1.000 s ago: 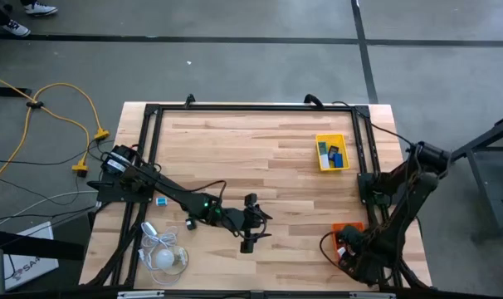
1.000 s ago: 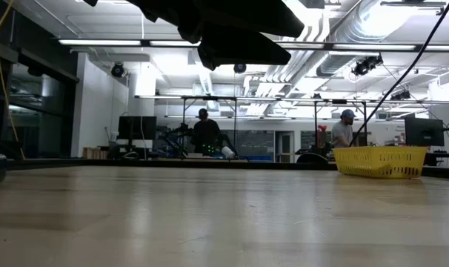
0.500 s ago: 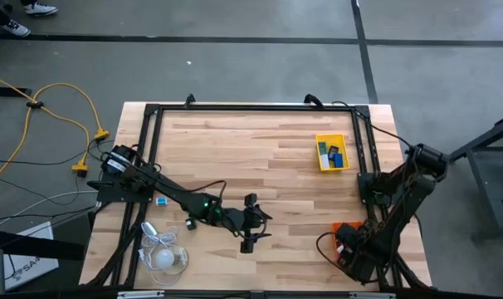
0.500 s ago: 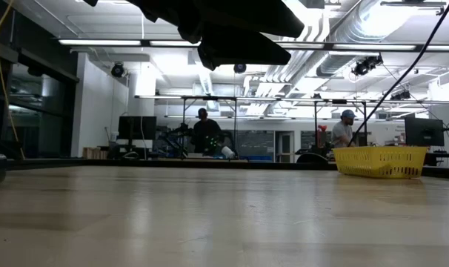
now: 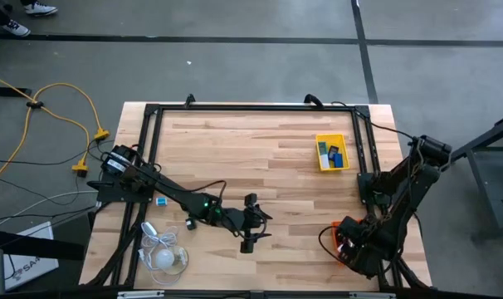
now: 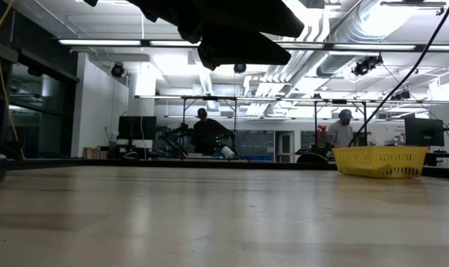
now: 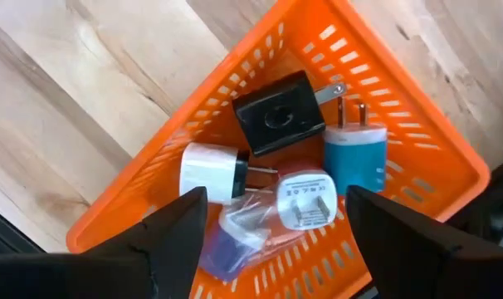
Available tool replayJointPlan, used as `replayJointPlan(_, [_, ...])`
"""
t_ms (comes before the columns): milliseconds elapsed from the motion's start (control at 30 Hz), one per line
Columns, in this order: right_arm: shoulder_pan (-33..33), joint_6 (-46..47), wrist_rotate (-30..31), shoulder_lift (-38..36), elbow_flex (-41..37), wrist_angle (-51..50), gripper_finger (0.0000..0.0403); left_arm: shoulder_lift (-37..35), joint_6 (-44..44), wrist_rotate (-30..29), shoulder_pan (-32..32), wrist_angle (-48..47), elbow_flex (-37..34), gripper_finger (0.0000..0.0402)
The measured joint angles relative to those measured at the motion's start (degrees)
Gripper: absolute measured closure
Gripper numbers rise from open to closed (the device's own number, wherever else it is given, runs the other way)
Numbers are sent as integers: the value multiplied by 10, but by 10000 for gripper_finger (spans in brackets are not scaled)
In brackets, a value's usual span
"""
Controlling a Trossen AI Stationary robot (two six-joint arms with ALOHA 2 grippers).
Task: Pick & Place Office items
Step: Put the black charger adapter into the orange bin
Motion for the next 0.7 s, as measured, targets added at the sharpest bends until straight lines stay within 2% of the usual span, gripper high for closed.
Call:
replayJointPlan(367, [0, 1, 6, -30, 0, -15, 129, 0, 0, 0, 0, 0, 0, 160])
replayJointPlan(500, [-1, 1, 28, -42, 0, -15, 129, 0, 6, 0, 0, 0, 0, 160])
replayJointPlan(700, [-27, -30, 34, -45, 1, -10, 129, 0, 6, 0, 0, 0, 0, 160])
